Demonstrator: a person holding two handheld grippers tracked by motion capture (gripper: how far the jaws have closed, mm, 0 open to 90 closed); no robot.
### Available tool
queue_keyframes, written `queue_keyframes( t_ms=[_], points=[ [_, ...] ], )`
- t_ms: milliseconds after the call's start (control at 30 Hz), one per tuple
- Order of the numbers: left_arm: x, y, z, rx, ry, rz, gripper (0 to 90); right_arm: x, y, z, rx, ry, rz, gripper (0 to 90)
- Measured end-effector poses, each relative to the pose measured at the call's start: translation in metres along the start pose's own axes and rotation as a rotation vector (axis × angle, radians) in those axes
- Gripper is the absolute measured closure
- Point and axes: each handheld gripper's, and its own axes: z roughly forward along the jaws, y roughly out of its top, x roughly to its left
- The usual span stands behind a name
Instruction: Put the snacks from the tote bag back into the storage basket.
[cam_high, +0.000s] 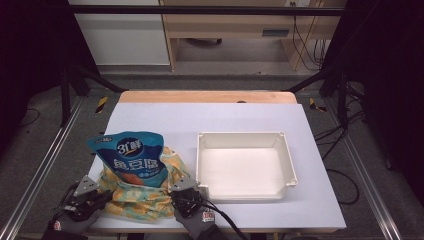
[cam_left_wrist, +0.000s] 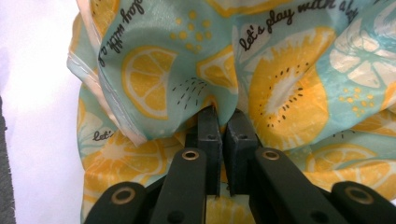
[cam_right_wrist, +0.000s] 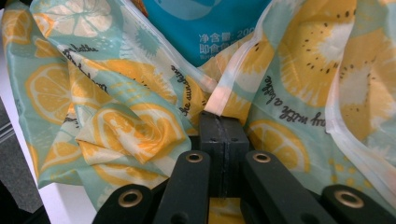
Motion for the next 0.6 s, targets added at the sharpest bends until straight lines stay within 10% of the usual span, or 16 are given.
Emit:
queue_keyframes(
  t_ms=[267,600],
  points=[
    [-0.001,0.0,0.004,0.032,-0.005,0.005,84.6,0.0,-0.001,0.0,-0.005,0.001,-0.002,88.2],
    [0.0,0.0,0.005,0.045,-0.009,0.012,84.4,0.004,0.007,-0.036,-0.17,0.044,-0.009,80.7]
  ],
)
